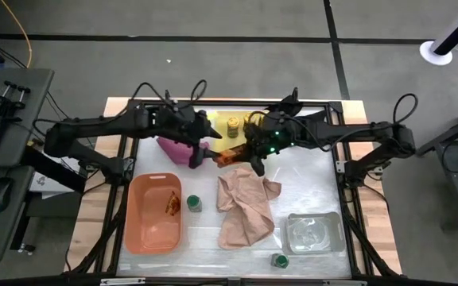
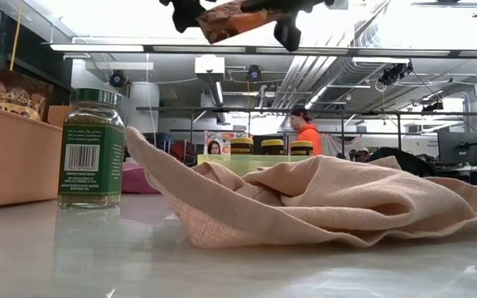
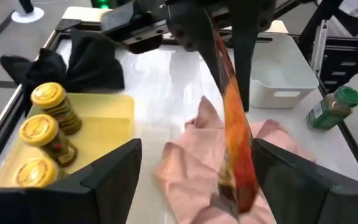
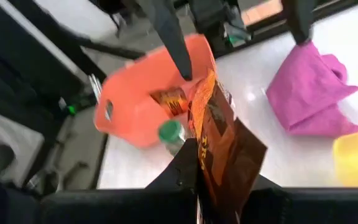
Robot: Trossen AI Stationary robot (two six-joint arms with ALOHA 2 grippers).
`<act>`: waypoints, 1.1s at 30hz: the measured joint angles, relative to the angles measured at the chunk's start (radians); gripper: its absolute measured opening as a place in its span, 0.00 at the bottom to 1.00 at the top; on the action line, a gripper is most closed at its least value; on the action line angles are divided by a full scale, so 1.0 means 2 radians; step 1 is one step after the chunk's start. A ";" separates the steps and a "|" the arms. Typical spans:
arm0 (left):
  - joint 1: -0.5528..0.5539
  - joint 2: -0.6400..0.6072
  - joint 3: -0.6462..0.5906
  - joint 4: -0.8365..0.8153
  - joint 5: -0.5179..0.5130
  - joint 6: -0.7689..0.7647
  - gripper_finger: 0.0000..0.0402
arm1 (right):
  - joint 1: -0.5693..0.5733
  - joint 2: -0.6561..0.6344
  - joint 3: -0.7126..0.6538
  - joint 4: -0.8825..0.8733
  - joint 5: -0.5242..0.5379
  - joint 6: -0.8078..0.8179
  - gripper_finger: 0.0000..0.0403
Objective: Sort spices by type
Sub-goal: Put the orange spice pack into the orange bin
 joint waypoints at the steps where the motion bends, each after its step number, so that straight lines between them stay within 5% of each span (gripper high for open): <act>1: -0.002 0.006 0.003 0.004 0.000 0.000 0.72 | 0.002 0.004 0.011 -0.019 0.005 -0.009 0.01; 6: -0.012 0.023 0.012 0.012 0.002 -0.001 0.72 | 0.005 0.021 0.053 -0.085 0.032 -0.054 0.01; 20: -0.015 0.050 0.012 0.004 0.019 -0.049 0.70 | 0.013 0.038 0.074 -0.092 0.040 -0.094 0.01; 33: -0.016 0.054 0.012 0.005 0.019 -0.066 0.32 | 0.013 0.038 0.074 -0.093 0.048 -0.094 0.01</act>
